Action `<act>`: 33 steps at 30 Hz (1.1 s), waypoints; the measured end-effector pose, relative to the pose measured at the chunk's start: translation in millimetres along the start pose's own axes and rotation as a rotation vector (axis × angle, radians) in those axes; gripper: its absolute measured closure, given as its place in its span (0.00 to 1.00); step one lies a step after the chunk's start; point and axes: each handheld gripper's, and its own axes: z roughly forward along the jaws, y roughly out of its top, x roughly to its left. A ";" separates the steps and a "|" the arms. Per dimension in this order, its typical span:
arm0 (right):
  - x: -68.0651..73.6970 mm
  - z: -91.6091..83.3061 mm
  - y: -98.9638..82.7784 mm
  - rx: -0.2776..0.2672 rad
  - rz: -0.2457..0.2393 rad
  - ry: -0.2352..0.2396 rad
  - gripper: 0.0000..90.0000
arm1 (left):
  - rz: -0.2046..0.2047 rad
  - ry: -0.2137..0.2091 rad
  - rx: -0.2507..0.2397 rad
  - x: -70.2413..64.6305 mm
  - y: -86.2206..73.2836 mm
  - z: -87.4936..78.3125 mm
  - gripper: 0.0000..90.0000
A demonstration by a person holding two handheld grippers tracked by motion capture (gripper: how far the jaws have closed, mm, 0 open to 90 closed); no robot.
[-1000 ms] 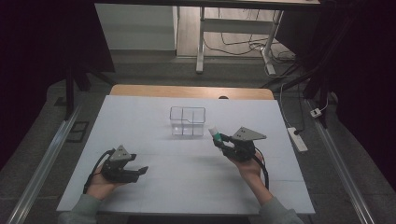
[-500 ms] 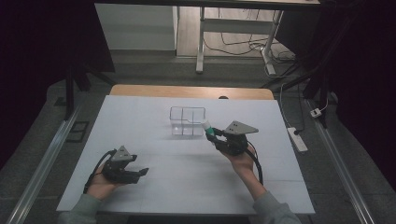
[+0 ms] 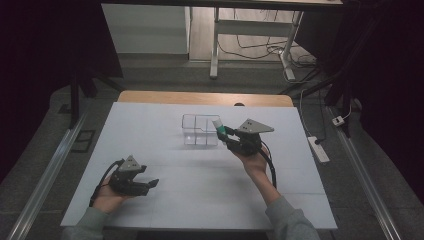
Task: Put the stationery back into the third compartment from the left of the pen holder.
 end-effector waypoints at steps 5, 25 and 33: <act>-5.2 11.3 5.5 -0.016 0.015 0.001 0.73 | -0.004 0.001 -0.003 0.5 0.1 -0.2 0.31; -26.3 51.2 20.4 -0.028 0.073 -0.011 0.73 | -0.009 0.004 0.004 2.7 -0.2 0.6 0.31; -29.6 65.3 23.5 -0.031 0.078 -0.014 0.73 | -0.008 0.003 0.003 2.9 -0.5 0.0 0.31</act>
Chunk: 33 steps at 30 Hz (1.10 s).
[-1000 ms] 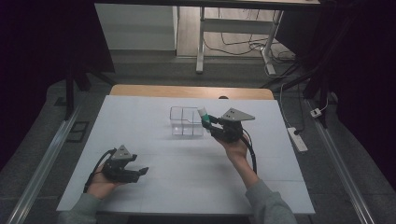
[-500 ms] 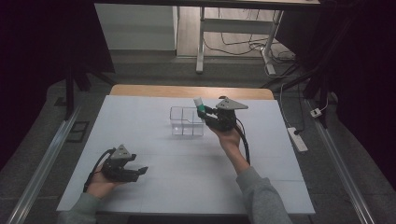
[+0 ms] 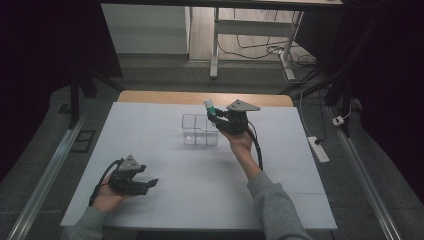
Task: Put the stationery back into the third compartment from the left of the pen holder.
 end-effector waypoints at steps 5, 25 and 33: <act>-2.4 6.4 -4.0 -0.002 0.009 -0.002 0.73 | 0.000 0.002 0.003 0.7 -0.2 0.0 0.31; -7.5 12.9 -15.7 0.001 0.057 0.004 0.73 | 0.000 0.005 0.003 -0.1 -0.3 -0.1 0.31; -12.7 5.6 -18.0 -0.006 0.102 0.013 0.36 | 0.001 0.004 0.001 -0.6 -0.1 -0.3 0.31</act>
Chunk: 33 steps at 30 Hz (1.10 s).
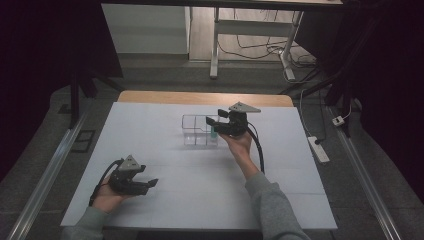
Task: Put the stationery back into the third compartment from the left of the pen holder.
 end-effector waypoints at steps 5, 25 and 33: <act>-0.6 -8.0 3.1 -0.004 -0.004 0.003 0.35 | -0.001 0.001 0.000 0.1 0.1 0.1 0.31; 0.6 -40.7 -10.1 0.086 -0.048 0.009 0.39 | 0.000 0.003 0.005 0.0 -0.2 0.3 0.31; 1.7 -53.3 -22.8 0.147 -0.050 0.022 0.40 | -0.001 0.003 0.003 0.2 -0.3 0.1 0.31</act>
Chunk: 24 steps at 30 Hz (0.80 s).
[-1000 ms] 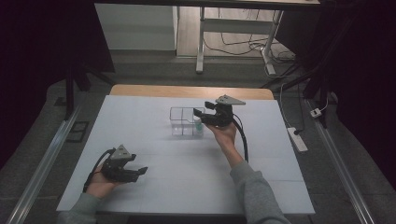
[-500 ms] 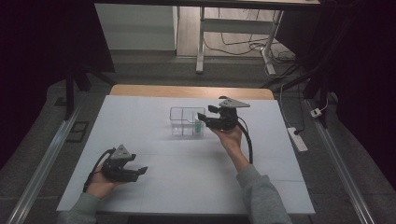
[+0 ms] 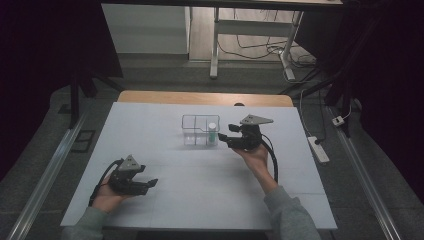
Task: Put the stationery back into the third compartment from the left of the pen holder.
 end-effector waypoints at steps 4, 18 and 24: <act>-0.2 -6.0 -7.6 0.035 -0.011 -0.003 0.40 | 0.002 0.000 0.003 -0.1 0.1 0.2 0.31; 7.9 -38.9 -34.0 0.091 -0.032 -0.001 0.39 | 0.001 0.001 -0.009 0.7 0.1 -1.3 0.31; 6.0 -51.1 -43.7 0.093 -0.022 -0.004 0.39 | 0.004 0.010 -0.015 2.1 0.1 -1.8 0.31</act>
